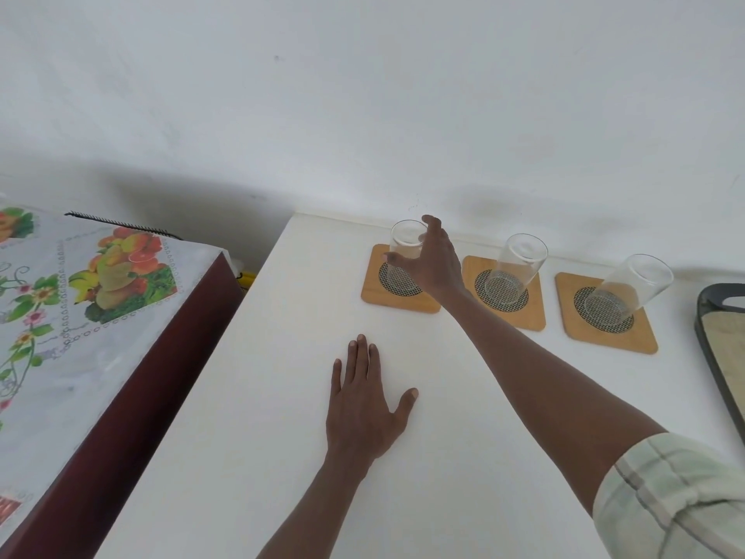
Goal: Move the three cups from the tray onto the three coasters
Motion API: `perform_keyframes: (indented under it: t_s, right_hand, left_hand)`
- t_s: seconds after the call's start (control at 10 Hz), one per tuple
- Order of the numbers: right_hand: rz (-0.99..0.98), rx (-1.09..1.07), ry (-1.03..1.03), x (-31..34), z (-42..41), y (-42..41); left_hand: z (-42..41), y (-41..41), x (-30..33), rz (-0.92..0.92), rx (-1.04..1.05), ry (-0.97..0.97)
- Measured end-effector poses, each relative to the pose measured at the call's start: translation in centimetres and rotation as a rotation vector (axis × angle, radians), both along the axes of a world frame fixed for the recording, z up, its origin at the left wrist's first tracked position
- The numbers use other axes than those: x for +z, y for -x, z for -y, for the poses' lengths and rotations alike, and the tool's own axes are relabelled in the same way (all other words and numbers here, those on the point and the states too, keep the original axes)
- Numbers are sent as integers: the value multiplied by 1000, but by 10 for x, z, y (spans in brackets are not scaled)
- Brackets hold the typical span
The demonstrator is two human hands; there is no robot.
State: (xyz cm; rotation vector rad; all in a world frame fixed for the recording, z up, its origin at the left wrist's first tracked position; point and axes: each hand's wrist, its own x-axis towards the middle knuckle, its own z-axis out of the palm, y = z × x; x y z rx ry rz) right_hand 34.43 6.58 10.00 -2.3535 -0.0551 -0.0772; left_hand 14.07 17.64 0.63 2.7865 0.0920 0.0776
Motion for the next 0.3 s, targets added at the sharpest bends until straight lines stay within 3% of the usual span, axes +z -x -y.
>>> perform_keyframes:
  t_s: [0.1, 0.3]
  right_hand:
    - [1, -26, -34, 7, 0, 10]
    - [352, -76, 6, 5, 16, 52]
  left_hand:
    - [0, 0, 0, 1, 4, -3]
    - [1, 1, 4, 5, 7, 15]
